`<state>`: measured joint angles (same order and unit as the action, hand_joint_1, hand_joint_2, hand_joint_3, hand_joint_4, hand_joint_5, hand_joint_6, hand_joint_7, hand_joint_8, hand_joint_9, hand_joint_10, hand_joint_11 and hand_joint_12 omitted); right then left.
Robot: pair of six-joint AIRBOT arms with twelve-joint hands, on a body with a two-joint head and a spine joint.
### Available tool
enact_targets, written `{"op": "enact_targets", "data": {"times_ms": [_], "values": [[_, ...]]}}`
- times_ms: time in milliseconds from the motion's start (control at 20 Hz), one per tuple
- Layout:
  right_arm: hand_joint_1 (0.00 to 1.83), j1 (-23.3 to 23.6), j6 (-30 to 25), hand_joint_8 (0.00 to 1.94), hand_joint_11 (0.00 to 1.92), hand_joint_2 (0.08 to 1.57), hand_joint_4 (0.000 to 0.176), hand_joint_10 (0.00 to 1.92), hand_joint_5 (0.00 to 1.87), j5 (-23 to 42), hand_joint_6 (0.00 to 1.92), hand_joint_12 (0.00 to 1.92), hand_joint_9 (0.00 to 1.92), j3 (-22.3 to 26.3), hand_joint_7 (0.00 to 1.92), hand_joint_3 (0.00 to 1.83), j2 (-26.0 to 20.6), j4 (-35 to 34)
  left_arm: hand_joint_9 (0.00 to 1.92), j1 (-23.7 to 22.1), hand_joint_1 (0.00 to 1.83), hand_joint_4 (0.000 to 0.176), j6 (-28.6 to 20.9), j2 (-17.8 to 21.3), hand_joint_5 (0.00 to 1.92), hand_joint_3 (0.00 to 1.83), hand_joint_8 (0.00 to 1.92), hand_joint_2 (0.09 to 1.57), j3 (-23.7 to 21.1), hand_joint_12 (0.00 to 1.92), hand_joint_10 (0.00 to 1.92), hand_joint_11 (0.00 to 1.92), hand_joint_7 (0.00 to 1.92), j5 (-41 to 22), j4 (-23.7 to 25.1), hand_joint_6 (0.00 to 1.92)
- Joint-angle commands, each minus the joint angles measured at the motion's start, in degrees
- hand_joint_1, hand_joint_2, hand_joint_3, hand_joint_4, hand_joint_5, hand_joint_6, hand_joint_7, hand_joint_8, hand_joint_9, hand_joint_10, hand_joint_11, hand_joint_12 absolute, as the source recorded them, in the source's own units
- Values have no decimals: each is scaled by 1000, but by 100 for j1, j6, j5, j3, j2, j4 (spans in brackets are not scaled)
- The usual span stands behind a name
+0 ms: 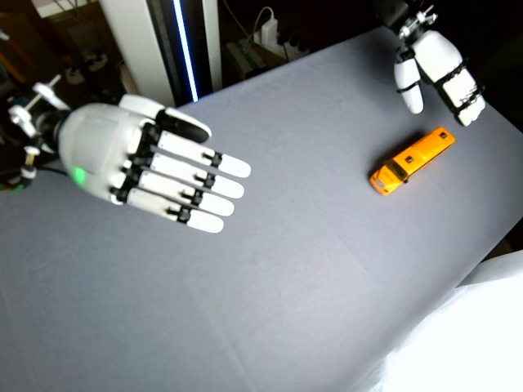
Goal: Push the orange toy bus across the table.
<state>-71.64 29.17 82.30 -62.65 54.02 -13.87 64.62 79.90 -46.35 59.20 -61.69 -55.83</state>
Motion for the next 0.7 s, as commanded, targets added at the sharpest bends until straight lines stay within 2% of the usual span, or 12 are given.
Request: {"op": "enact_targets", "data": {"times_ms": [0,50,150,200,300,500,550,650], "values": [[434,73,-58,3,49,1367,9,2,432,687,6,153,221,-26,397,0,10,-41,0,-70,0,0,41,-44,0,67,0,1571,49,0,0,0,0,-566,108,0],[431,73,-60,2,44,1365,23,1,435,676,6,149,219,-26,395,0,17,-35,0,-71,0,0,41,-79,0,59,0,1571,124,0,0,0,0,-434,58,0],[431,73,-64,1,41,1364,27,0,433,650,5,147,216,-26,395,0,29,-20,0,-80,0,0,46,-149,0,58,0,1571,237,0,0,0,0,-251,0,0],[433,73,-71,0,31,1364,26,0,433,648,4,142,206,-26,392,0,30,-11,0,-87,0,0,92,-173,0,60,0,1571,262,0,0,0,0,-203,-47,0],[431,75,-102,0,56,1368,5,5,423,648,0,151,216,-33,374,1,29,3,0,-125,0,0,296,-203,0,60,0,1571,277,0,0,0,0,-139,-167,0],[438,76,-104,1,52,1368,1,0,423,648,0,143,209,-37,380,1,30,7,0,-216,0,0,417,-316,0,86,0,1571,448,0,0,0,0,174,-238,0],[416,76,-104,1,54,1370,6,1,419,648,0,143,210,-37,381,2,30,12,0,-298,0,0,586,-364,0,73,0,1571,498,0,0,0,0,289,-275,0],[376,76,-104,3,62,1364,35,3,423,648,2,141,219,-38,389,0,30,15,0,-442,0,0,804,-473,6,104,0,1571,611,0,0,0,0,493,-348,2]]}}
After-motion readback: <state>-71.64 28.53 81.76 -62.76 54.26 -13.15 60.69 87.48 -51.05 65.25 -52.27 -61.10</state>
